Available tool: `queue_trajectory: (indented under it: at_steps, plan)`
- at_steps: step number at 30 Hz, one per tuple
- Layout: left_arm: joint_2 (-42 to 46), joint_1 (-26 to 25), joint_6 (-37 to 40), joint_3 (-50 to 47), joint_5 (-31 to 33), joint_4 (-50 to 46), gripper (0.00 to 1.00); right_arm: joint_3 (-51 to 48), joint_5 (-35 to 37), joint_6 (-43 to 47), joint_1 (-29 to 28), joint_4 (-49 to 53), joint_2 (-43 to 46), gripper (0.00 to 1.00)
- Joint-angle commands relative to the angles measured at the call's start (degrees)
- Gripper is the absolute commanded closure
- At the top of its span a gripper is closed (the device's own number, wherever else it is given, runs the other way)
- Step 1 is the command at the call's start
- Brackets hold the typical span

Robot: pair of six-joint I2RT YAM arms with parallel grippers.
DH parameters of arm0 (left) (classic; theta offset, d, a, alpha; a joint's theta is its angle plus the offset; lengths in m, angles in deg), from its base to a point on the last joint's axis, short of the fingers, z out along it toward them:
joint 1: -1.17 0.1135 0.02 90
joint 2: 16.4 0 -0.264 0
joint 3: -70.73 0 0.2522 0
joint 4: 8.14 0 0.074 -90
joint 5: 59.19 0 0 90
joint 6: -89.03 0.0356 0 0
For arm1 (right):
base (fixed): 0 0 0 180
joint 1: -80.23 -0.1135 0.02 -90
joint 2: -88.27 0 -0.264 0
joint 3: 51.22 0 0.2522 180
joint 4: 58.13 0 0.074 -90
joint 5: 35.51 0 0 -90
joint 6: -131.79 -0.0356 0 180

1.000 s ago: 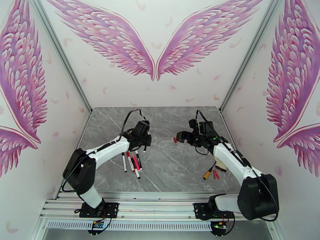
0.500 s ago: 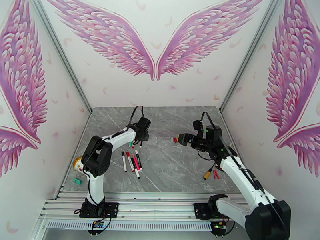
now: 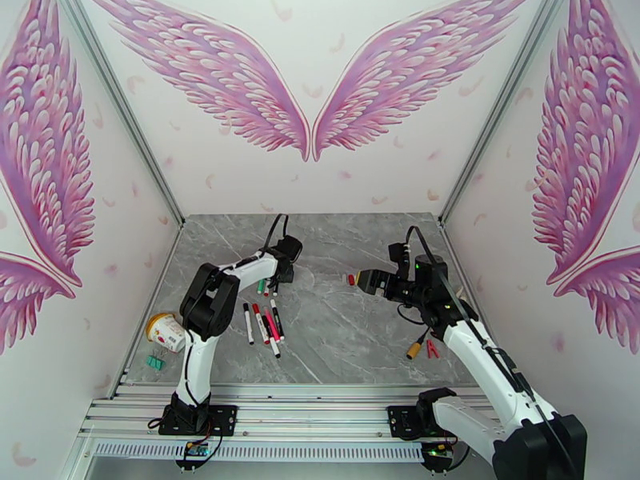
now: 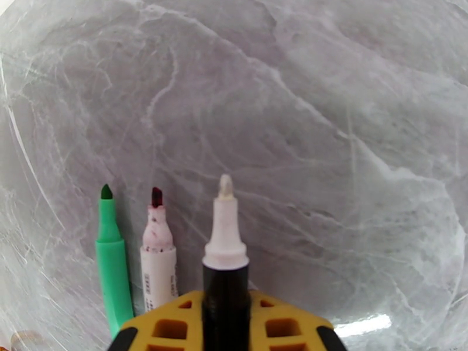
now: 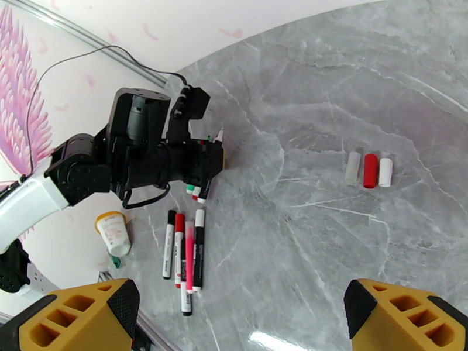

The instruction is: Open the pen caps

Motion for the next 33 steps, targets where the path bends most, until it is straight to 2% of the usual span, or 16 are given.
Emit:
queue_trajectory:
  at_steps: [1,6,21,27,33]
  plan:
    - [-1.8,0.4,0.5,3.0,1.6,-1.2,0.95,1.1,0.7,-0.6,-0.2,0.5,1.0,0.01]
    - [-2.8,0.6,0.8,3.8,1.5,-1.8,0.86,1.2,0.9,-1.0,-0.2,0.6,1.0,0.01]
    - [-1.4,0.6,0.2,4.1,1.4,-2.9,0.68,3.9,-1.9,0.7,-0.2,4.6,-0.7,0.01]
    - [2.9,0.6,-1.2,2.6,-1.1,-3.1,0.66,4.3,-2.8,1.2,-0.2,4.7,-0.5,0.01]
    - [11.9,0.5,-5.6,-2.8,-4.3,-2.7,0.63,5.0,-4.9,2.2,-0.5,5.8,-1.1,0.01]
